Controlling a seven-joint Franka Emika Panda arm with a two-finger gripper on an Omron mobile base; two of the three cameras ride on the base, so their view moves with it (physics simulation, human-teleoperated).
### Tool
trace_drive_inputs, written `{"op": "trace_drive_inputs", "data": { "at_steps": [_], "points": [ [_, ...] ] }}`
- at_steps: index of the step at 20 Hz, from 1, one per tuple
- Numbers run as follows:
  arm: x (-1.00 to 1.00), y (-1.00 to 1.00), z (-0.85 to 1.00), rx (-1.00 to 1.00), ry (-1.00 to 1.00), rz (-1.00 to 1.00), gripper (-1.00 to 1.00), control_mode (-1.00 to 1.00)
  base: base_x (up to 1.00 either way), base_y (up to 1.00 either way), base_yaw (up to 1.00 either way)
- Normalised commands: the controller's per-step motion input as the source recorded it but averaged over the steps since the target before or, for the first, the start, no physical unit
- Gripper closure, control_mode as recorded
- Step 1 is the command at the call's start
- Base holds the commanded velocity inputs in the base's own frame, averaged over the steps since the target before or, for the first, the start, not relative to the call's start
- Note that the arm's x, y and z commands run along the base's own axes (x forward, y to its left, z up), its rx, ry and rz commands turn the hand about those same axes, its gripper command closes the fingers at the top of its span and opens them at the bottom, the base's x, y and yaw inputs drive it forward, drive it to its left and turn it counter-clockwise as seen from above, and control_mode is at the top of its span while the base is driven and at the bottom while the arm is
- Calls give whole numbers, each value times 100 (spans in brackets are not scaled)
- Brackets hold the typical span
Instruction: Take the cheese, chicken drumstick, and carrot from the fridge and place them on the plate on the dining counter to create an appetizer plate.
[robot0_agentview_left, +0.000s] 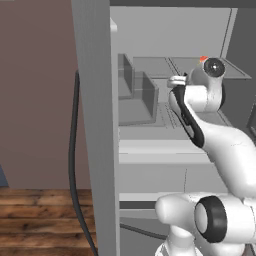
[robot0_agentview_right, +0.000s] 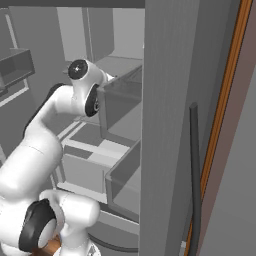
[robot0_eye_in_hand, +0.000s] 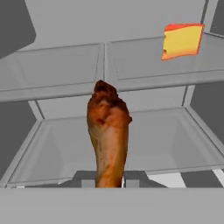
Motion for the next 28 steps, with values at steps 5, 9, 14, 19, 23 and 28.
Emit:
{"op": "trace_drive_inputs", "data": {
  "at_steps": [5,9,14,19,23,28],
  "points": [
    [-100,1,0,0,-7,0,100,-100,0,0,0],
    [-100,0,0,0,-14,0,100,-100,0,0,0],
    [-100,4,0,0,-20,3,100,-100,0,0,0],
    [-60,0,0,0,-10,3,100,100,-38,0,2],
    [0,0,0,0,0,0,100,100,-88,2,5],
    [0,0,0,0,0,0,100,100,-84,0,5]
  ]
}}
